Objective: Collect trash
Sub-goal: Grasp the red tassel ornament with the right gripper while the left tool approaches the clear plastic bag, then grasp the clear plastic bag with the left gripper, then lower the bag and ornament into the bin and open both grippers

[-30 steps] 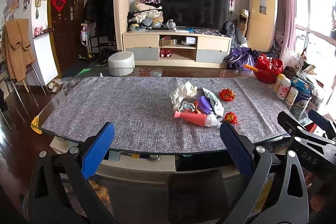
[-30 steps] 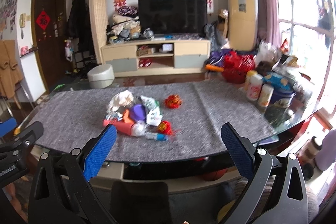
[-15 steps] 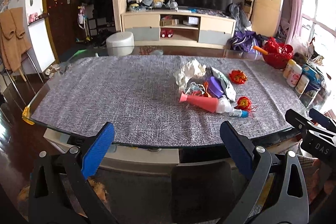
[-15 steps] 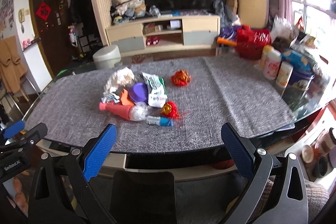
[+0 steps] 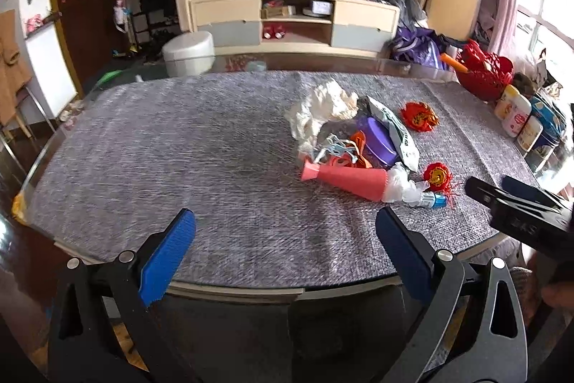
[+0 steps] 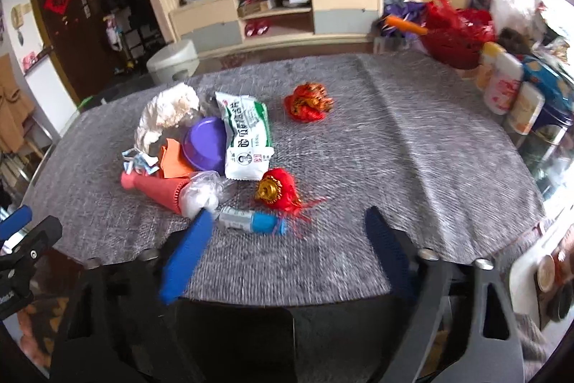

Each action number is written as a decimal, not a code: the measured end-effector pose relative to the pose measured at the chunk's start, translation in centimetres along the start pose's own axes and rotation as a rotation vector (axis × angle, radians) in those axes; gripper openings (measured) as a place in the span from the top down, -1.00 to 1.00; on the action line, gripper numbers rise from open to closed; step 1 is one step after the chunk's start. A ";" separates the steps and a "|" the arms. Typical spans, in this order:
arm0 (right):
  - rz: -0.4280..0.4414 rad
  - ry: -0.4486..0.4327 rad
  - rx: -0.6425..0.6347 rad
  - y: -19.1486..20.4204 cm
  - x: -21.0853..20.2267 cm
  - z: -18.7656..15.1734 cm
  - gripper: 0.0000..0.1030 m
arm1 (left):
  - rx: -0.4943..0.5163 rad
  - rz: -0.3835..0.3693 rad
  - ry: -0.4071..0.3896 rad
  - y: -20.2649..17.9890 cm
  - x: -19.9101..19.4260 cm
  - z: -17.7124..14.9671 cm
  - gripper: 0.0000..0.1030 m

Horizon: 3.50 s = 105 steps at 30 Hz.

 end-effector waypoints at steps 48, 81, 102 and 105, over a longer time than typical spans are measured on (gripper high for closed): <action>0.041 0.043 0.054 -4.0 4.8 2.5 0.31 | 0.158 -0.281 0.158 -10.6 11.2 2.4 0.56; 0.124 -0.172 -0.068 2.0 -11.3 -1.3 0.31 | 0.111 -0.203 -0.118 -6.0 -8.1 1.5 0.88; 0.123 0.152 -0.083 2.7 -2.6 -14.7 0.31 | 0.029 -0.234 0.182 -3.5 -2.0 -13.6 0.88; 0.126 0.201 -0.072 2.6 -0.8 -15.9 0.31 | 0.035 -0.255 0.250 -4.0 0.2 -15.3 0.88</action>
Point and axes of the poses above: each gripper's, at about its wrist camera, not at the fingertips, and x roughly the way its jaws point, y to its left, z to its top, the point moved 1 cm from there along x, roughly the way its jaws point, and after that the axes turned 3 degrees about x, right-handed, at the moved point
